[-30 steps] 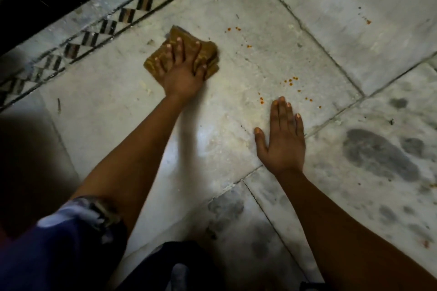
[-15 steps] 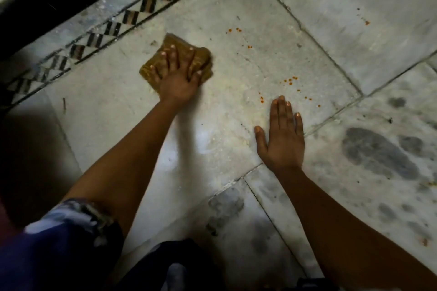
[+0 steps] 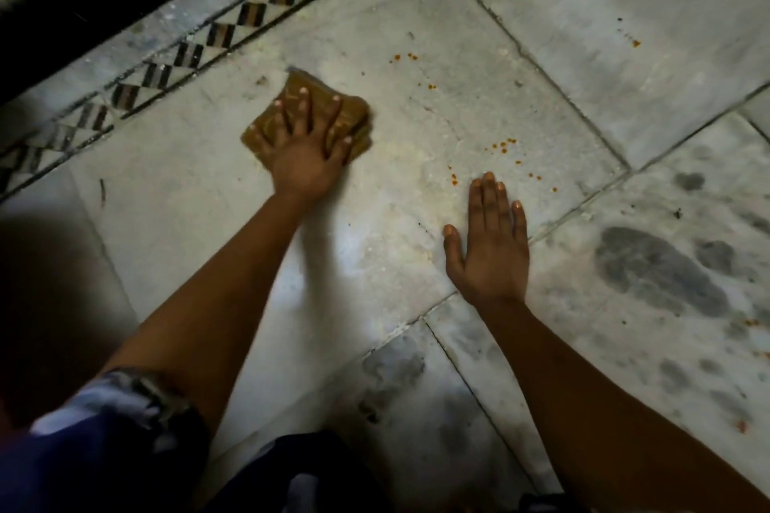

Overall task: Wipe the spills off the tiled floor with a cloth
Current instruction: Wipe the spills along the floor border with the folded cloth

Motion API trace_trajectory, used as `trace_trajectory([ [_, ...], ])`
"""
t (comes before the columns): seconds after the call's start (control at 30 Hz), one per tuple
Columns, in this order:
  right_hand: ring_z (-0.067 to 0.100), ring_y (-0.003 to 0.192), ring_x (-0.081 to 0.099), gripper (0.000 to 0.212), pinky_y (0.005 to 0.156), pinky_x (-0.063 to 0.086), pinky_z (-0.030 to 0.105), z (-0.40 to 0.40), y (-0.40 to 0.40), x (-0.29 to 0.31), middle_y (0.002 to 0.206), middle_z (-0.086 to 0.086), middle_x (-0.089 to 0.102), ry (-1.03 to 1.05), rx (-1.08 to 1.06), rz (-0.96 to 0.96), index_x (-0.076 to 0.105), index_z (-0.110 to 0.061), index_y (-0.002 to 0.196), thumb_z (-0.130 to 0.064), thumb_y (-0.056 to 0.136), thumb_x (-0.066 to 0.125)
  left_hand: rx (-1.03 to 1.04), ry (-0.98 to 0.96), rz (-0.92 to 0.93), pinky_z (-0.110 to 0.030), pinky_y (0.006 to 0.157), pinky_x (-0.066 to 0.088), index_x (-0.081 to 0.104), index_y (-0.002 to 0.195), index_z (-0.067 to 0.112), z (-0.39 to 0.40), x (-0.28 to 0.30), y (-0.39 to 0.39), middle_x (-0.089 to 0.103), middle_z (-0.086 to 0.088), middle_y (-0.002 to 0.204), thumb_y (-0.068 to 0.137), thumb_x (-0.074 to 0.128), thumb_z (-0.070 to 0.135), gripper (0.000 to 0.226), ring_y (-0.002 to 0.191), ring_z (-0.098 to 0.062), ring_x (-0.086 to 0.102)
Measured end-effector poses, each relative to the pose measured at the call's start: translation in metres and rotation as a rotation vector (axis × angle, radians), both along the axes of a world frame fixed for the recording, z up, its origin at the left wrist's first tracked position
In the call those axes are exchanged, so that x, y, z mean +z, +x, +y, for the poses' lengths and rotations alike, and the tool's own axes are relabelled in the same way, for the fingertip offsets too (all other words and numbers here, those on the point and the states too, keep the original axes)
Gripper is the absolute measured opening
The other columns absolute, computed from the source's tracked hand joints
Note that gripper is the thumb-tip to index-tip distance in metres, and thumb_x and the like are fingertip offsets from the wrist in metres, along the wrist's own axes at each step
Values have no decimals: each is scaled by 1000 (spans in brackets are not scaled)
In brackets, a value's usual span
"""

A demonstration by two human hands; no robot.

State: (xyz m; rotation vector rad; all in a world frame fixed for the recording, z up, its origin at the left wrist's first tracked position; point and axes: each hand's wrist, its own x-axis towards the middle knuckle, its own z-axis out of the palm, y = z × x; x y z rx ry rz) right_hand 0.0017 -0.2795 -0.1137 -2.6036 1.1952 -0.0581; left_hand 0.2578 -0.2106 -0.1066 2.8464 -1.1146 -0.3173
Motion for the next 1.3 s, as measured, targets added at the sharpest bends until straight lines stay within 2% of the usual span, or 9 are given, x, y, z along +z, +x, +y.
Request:
trace_trajectory([
  [0.1, 21, 145, 13, 67, 118, 6, 37, 0, 1, 1, 157, 10, 15, 7, -4, -24, 17, -8, 149, -41, 92, 32, -185, -7, -34, -60, 107, -9, 14, 145, 42, -12, -2, -32, 6, -2, 158, 91, 29, 59, 59, 143, -36, 0],
  [0.27, 21, 145, 12, 67, 118, 4, 35, -1, 0, 1, 157, 10, 15, 22, 1, -43, 16, -9, 149, -40, 92, 33, -502, -27, -62, -57, 110, -2, 19, 143, 44, 51, 0, -44, 16, 0, 157, 86, 26, 62, 60, 144, -29, 10],
  [0.37, 20, 145, 11, 65, 119, 4, 36, -1, -2, 1, 157, 9, 14, 40, 7, -53, 17, -9, 149, -40, 94, 31, -339, 12, -35, -56, 110, -3, 21, 143, 43, 63, 1, -18, 13, 0, 157, 84, 24, 64, 63, 144, -29, 7],
  [0.53, 19, 146, 9, 62, 118, 2, 34, -7, -12, 5, 157, 7, 13, 64, 85, -62, 17, -11, 148, -40, 95, 27, -35, -4, 66, -60, 107, -10, 15, 145, 42, -15, 4, -12, -3, -1, 158, 92, 31, 60, 58, 143, -33, -7],
  [0.63, 20, 145, 10, 62, 118, 2, 34, -24, -23, 10, 157, 9, 13, 22, 54, -57, 18, -10, 148, -40, 94, 27, -149, -24, 61, -58, 108, -11, 13, 146, 40, -34, 3, -40, -1, -2, 158, 93, 31, 57, 59, 143, -34, -6],
  [0.8, 21, 146, 6, 65, 117, -3, 34, -64, -27, 14, 158, 10, 9, -25, -64, -32, 14, -10, 149, -42, 93, 23, -403, -18, -6, -53, 111, -5, 20, 143, 43, 27, 2, -55, 12, 0, 158, 84, 18, 63, 62, 144, -29, 5],
  [0.93, 21, 146, 2, 68, 118, -3, 35, -77, -26, 8, 158, 10, 5, -18, -92, -7, 9, -11, 149, -46, 92, 20, -202, -4, -14, -57, 109, -3, 24, 144, 40, 27, 0, -16, 11, -2, 158, 87, 26, 60, 60, 143, -32, 6],
  [1.07, 22, 146, 6, 68, 117, -1, 36, -79, -23, -1, 158, 10, 9, -19, -127, -17, 13, -11, 149, -47, 93, 24, 0, -64, 47, -60, 108, -8, 24, 144, 38, -43, -2, 11, 4, -2, 158, 94, 36, 51, 53, 144, -34, -3],
  [1.3, 26, 145, 15, 67, 117, 6, 40, -80, -19, -1, 156, 13, 18, -30, -143, -28, 21, -7, 148, -44, 93, 34, -157, -90, 7, -56, 110, -7, 23, 144, 38, -53, 0, -22, 10, -2, 158, 94, 34, 52, 54, 144, -31, 2],
])
